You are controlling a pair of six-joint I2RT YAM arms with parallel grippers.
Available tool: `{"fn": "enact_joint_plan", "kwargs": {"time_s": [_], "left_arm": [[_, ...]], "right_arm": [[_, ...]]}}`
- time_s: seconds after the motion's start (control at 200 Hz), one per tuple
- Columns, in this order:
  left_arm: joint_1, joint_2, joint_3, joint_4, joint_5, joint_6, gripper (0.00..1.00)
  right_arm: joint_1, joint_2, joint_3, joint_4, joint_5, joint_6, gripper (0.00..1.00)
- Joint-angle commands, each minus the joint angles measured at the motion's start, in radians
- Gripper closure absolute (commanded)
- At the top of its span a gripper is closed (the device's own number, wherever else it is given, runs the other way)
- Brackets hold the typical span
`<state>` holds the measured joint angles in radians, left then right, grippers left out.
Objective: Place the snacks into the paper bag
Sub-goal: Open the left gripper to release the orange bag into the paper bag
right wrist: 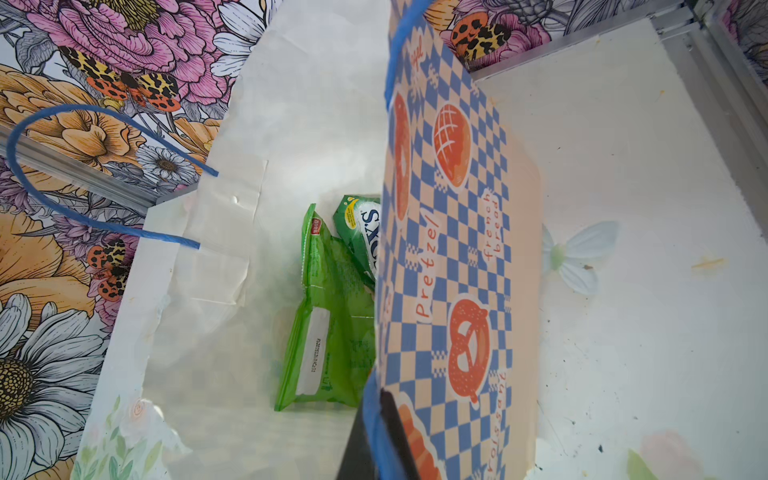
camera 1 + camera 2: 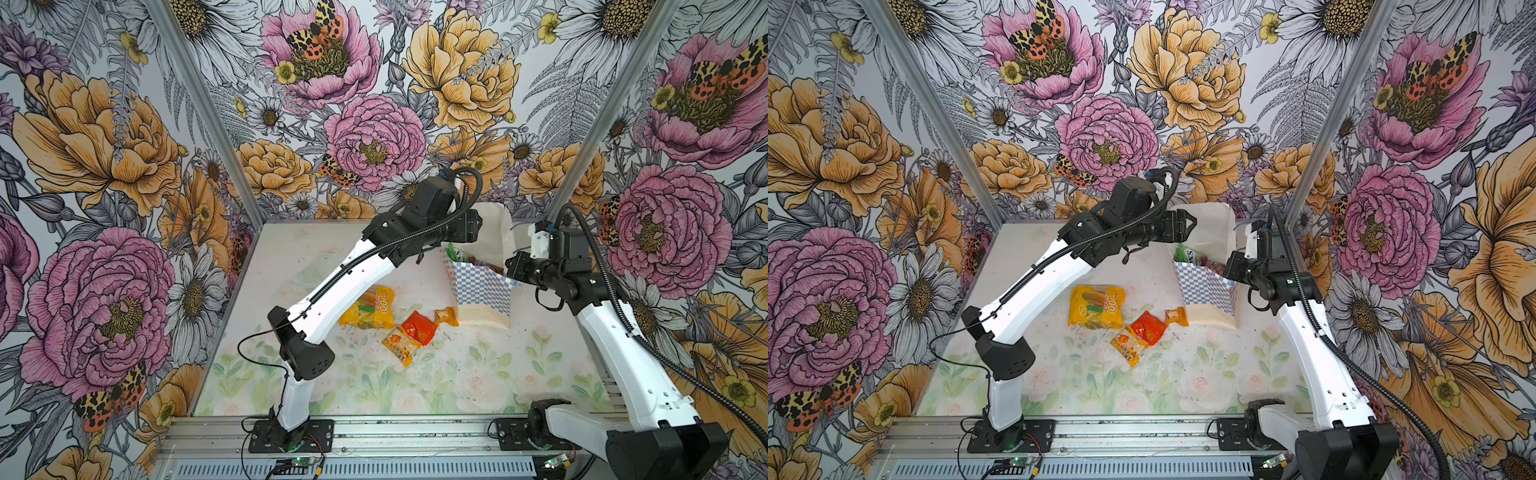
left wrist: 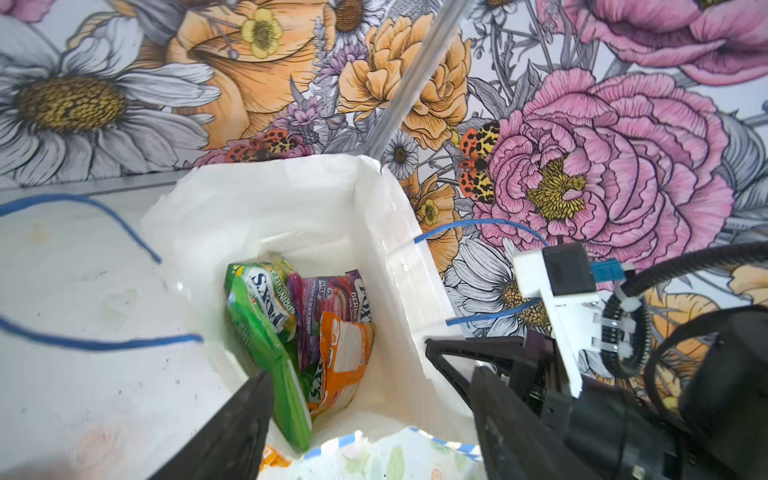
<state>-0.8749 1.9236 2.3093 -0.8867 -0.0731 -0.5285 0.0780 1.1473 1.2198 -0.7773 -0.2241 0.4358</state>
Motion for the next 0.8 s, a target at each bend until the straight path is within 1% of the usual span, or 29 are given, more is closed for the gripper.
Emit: {"fn": "enact_joint_plan", "kwargs": {"time_s": [0.0,0.155,0.28,0.37,0.57,0.661,0.746,0.796], "left_arm": [[0.008,-0.031,-0.125,-0.034,-0.105,-0.13,0.22],[0.027,-0.09,-0.285,0.05,-0.099,-0.199,0.19],[0.062,-0.086,-0.362,0.118,-0.048,-0.254,0.17],[0.083,-0.057,-0.361,0.136,-0.024,-0.266,0.17],[0.106,0.044,-0.278,0.143,0.037,-0.25,0.19],[0.119,0.088,-0.253,0.142,0.055,-0.262,0.25],[0.126,0.117,-0.238,0.141,0.035,-0.262,0.31],[0.127,0.134,-0.221,0.14,0.03,-0.254,0.37]], "right_arm": [[0.0,-0.015,0.003,0.023,-0.007,-0.012,1.0],[0.001,-0.018,-0.003,0.029,-0.019,-0.006,1.0],[0.002,-0.019,-0.009,0.035,-0.027,0.0,1.0],[0.003,-0.017,-0.014,0.039,-0.034,0.004,1.0],[0.008,-0.019,-0.025,0.044,-0.037,0.006,1.0],[0.008,-0.019,-0.027,0.044,-0.034,0.004,1.0],[0.007,-0.021,-0.027,0.044,-0.031,0.0,1.0],[0.008,-0.023,-0.023,0.043,-0.026,-0.003,1.0]]}}
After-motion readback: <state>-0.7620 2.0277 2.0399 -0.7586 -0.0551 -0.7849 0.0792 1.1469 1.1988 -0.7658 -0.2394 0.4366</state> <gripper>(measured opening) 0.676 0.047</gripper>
